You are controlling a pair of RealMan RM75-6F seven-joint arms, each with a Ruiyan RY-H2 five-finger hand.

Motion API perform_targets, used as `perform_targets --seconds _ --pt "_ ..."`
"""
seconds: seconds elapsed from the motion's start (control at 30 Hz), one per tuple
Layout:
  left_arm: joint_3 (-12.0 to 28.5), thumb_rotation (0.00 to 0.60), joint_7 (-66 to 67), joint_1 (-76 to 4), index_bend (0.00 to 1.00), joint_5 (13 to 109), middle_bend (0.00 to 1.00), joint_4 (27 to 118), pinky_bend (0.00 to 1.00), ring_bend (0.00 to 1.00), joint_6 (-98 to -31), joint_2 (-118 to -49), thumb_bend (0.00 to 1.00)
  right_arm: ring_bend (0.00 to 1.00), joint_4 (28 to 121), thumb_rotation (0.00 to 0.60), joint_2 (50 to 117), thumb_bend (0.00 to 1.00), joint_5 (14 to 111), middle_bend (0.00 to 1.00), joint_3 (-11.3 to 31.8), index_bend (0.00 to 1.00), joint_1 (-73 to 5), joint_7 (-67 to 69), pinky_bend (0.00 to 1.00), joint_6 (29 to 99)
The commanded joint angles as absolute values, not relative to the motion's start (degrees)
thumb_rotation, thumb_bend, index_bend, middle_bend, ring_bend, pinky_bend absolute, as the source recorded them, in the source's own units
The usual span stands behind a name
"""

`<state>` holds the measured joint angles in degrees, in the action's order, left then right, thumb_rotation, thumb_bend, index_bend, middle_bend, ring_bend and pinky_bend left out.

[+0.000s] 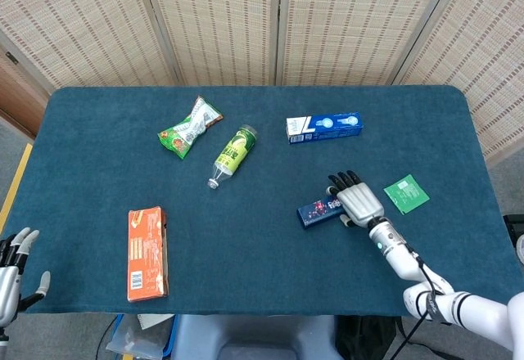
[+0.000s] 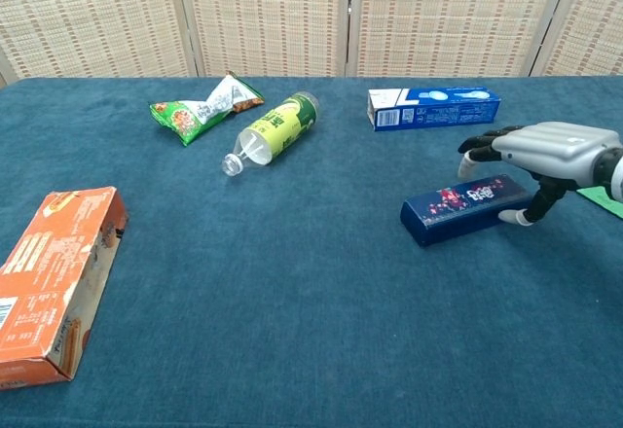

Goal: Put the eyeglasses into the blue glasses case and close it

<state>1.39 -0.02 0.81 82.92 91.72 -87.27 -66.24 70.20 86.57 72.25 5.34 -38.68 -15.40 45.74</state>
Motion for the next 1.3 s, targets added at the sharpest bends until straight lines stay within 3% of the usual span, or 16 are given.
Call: perform_targets --seconds 0.03,0.2,0.37,0.43,0.53,0.57,0.6,0.77,0.93,1.07,1.3 --pt "1.3 0.6 0.0 0.9 0.08 82.9 0.0 91.7 0.0 0.0 -87.2 -66.2 0.42 0.0 68.3 0.6 88.1 0.3 71.2 0.07 5.7 0.27 -39.7 -15.9 0.0 44.6" --pt "1.4 0.6 -0.2 1.0 0.08 82.9 0.0 91.6 0.0 0.0 -87.4 -66.2 0.42 0.0 66.5 0.6 89.8 0.33 71.5 0.14 6.2 0.45 -40.4 -14.9 0.0 44.9" --pt "1.5 0.6 -0.2 0.9 0.08 82.8 0.0 91.6 0.0 0.0 -87.3 -66.2 0.42 0.0 65.8 0.6 90.3 0.34 72.4 0.16 6.2 0.49 -40.7 -13.5 0.0 45.1" --pt "1.6 0.6 -0.2 0.9 0.08 82.8 0.0 91.7 0.0 0.0 -87.3 -66.1 0.42 0.0 66.3 0.6 90.0 0.3 72.6 0.14 6.1 0.42 -40.8 -13.2 0.0 45.0" --pt "1.7 0.6 -0.1 0.7 0.08 82.8 0.0 91.8 0.0 0.0 -87.1 -66.1 0.42 0.0 68.2 0.6 89.1 0.24 72.9 0.1 5.8 0.1 -40.6 -12.2 0.0 45.1" --pt "1.7 0.6 -0.1 0.6 0.08 82.8 0.0 91.9 0.0 0.0 -87.1 -66.1 0.42 0.0 69.3 0.6 88.5 0.23 73.2 0.08 5.7 0.02 -40.4 -11.9 0.0 45.6" --pt "1.8 0.6 0.0 0.6 0.08 82.8 0.0 91.9 0.0 0.0 -87.0 -66.1 0.42 0.0 70.1 0.6 88.1 0.22 73.6 0.07 5.6 0.0 -40.1 -11.9 0.0 46.3" --pt "2.0 0.6 0.3 0.0 0.08 83.1 0.0 92.0 0.0 0.0 -86.6 -66.2 0.42 0.0 74.9 0.6 84.9 0.2 75.1 0.06 5.1 0.0 -37.5 -13.3 0.0 51.9" --pt "2.4 0.6 0.8 -0.9 0.08 83.3 0.0 92.2 0.0 0.0 -86.0 -66.3 0.42 0.0 81.7 0.6 80.1 0.22 75.7 0.1 4.6 0.01 -32.3 -15.9 0.0 61.4" --pt "2.8 0.6 1.5 -1.5 0.08 83.6 0.0 92.7 0.0 0.0 -85.7 -66.2 0.42 0.0 86.6 0.6 76.1 0.28 76.7 0.13 3.7 0.12 -27.2 -16.9 0.0 69.3" --pt "3.5 0.6 3.8 -2.5 0.08 83.5 0.0 94.3 0.0 0.0 -85.6 -66.4 0.42 0.0 92.1 0.6 69.7 0.31 79.8 0.16 0.9 0.2 -18.2 -16.0 0.01 81.4"
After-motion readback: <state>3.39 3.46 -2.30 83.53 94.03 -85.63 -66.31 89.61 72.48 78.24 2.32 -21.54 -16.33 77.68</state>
